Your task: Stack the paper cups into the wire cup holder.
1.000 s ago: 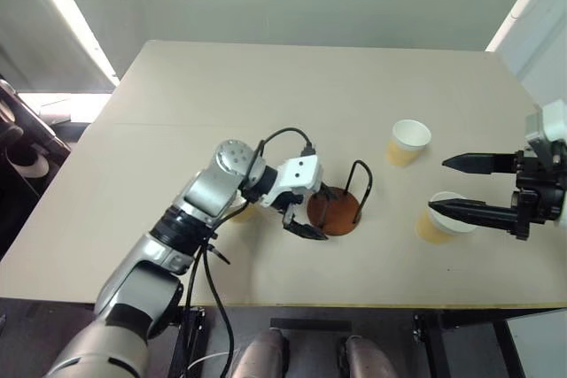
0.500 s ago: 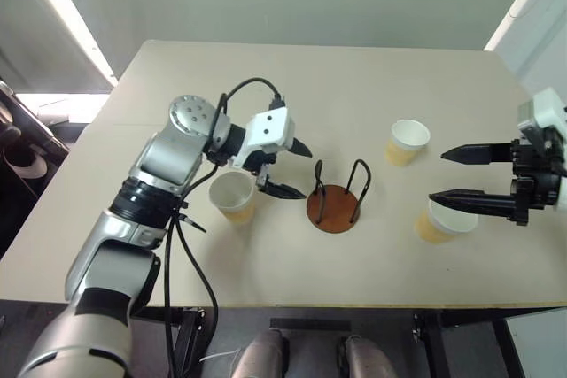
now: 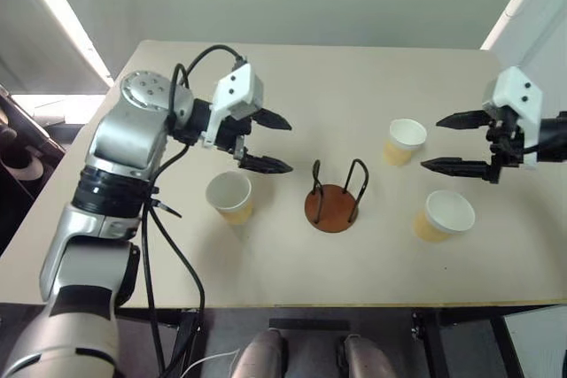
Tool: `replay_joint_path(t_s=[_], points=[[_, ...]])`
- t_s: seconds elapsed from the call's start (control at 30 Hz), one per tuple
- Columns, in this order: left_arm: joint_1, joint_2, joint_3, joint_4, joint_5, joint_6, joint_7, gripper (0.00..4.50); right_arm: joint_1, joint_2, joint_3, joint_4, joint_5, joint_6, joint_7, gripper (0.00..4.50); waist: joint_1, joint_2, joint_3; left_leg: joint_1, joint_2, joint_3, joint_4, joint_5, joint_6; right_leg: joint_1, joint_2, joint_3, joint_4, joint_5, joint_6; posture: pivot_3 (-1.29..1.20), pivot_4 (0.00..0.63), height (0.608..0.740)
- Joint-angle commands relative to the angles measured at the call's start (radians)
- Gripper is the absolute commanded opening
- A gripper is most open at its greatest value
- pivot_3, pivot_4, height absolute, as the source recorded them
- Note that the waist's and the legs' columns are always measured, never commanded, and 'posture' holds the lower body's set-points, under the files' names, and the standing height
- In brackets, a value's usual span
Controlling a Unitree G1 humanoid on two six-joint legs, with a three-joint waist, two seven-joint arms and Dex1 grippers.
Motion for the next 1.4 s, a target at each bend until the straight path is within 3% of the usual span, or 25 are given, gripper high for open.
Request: replay_joint_path(t_s=[0.03, 0.37, 0.83, 0.93, 1.3, 1.4], points=[[-0.029, 0.018, 0.039, -0.029, -0.023, 0.026, 0.014, 4.48, -0.078, 0.024, 0.053, 0.098, -0.133, -0.12, 0.043, 4.5, -0.001, 0.0, 0.0, 0.0, 0.0, 0.0, 0.0, 0.0, 0.0, 0.0, 0.0, 0.0, 0.0, 0.0, 0.0, 0.0, 0.15, 0.74], [0.013, 0.093, 0.046, -0.06, -0.018, -0.002, -0.003, 4.48, -0.263, 0.2, 0.215, 0.397, -0.409, -0.321, 0.119, 4.5, -0.008, 0.0, 0.0, -0.003, 0.0, -0.001, 0.0, 0.0, 0.0, -0.002, 0.0, -0.001, -0.001, 0.0, -0.001, 0.0, 0.15, 0.74], [0.052, 0.127, 0.04, -0.081, -0.002, -0.028, 0.015, 4.48, -0.396, 0.331, 0.294, 0.741, -0.647, -0.573, 0.144, 4.5, -0.006, 0.0, 0.0, -0.005, 0.0, -0.003, -0.001, 0.0, -0.001, -0.003, 0.0, -0.002, -0.001, 0.0, -0.002, 0.0, 0.15, 0.74], [0.056, 0.131, 0.04, -0.085, -0.003, -0.029, 0.017, 4.5, -0.401, 0.35, 0.285, 0.764, -0.658, -0.584, 0.156, 3.91, -0.005, 0.0, 0.0, -0.005, 0.0, -0.003, -0.001, 0.0, -0.001, -0.003, 0.0, -0.002, -0.001, 0.0, -0.002, 0.0, 0.15, 0.74], [0.055, 0.124, 0.03, -0.064, 0.004, -0.047, 0.015, 4.5, -0.366, 0.329, 0.19, 0.596, -0.575, -0.459, 0.254, 0.07, -0.003, 0.0, 0.0, -0.007, 0.0, -0.003, -0.002, 0.0, -0.001, -0.003, 0.0, -0.003, -0.001, 0.0, -0.003, 0.0, 0.15, 0.74], [0.056, 0.122, 0.03, -0.063, 0.003, -0.05, 0.014, 4.5, -0.359, 0.293, 0.135, 0.44, -0.506, -0.336, 0.314, 0.03, -0.003, 0.0, 0.0, -0.007, 0.0, -0.003, -0.002, 0.0, -0.001, -0.003, 0.0, -0.004, -0.001, 0.0, -0.003, 0.0, 0.15, 0.74]])
